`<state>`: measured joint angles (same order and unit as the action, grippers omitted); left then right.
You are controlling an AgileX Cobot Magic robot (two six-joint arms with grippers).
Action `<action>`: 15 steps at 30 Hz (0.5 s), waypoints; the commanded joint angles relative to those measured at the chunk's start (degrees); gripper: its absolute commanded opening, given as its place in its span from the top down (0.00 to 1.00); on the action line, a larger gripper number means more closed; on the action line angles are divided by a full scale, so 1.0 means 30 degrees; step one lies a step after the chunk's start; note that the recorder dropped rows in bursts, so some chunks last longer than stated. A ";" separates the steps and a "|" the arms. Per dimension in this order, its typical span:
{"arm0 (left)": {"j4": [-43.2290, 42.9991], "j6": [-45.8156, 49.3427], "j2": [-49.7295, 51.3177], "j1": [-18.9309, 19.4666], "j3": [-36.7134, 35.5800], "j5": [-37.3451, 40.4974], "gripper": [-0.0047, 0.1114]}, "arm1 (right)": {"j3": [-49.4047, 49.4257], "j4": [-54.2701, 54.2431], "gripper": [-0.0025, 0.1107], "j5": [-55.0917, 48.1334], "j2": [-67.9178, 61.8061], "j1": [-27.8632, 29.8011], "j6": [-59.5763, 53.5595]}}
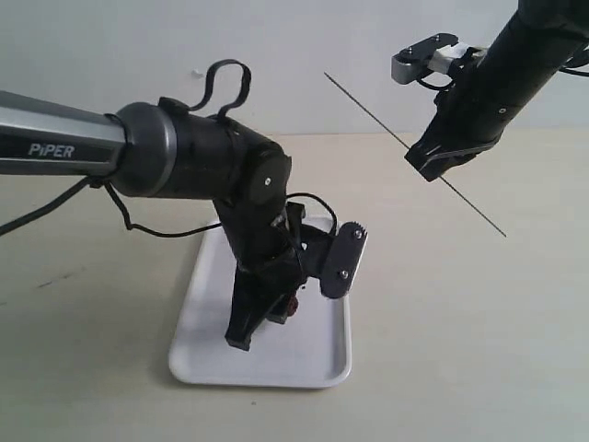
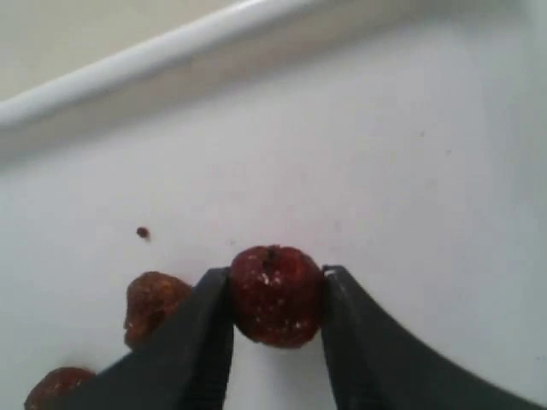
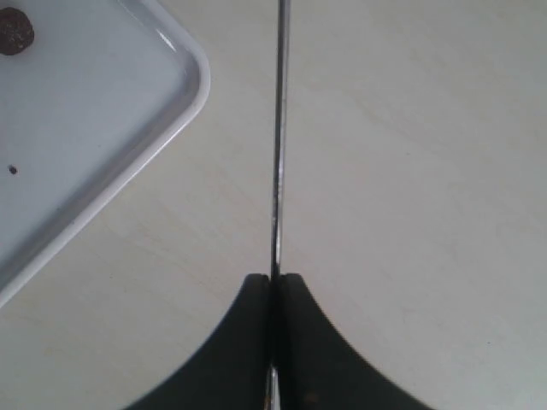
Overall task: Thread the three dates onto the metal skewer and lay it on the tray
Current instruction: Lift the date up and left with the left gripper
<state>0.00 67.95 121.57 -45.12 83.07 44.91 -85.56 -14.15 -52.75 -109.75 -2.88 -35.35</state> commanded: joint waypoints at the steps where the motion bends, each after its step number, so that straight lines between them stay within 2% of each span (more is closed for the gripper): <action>1: 0.1515 -0.0245 -0.1101 0.0621 0.0076 0.0143 0.66 | 0.0022 -0.0190 0.98 0.0139 0.0137 0.0061 -0.0204; 5: 0.3303 0.0017 -0.2028 0.1691 0.0076 0.0143 0.66 | 0.0022 -0.0192 0.98 0.0139 0.0098 0.0061 -0.0204; 7: 0.5171 0.0987 -0.2411 0.2475 0.0076 0.0093 0.66 | 0.0022 -0.0192 0.98 0.0139 0.0057 0.0061 -0.0204; 10: 0.9339 0.2775 -0.2904 0.4241 0.0076 -0.0228 0.66 | 0.0022 -0.0234 0.98 0.0330 -0.0109 0.0061 -0.0204; 15: 1.8432 0.4709 -0.3250 0.7534 0.0076 -0.0228 0.66 | 0.0022 -0.1505 0.98 0.1971 -0.0647 0.0061 -0.0037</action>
<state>40.15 79.21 112.60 -27.01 83.07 44.91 -85.56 -15.31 -50.42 -110.89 -2.88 -35.35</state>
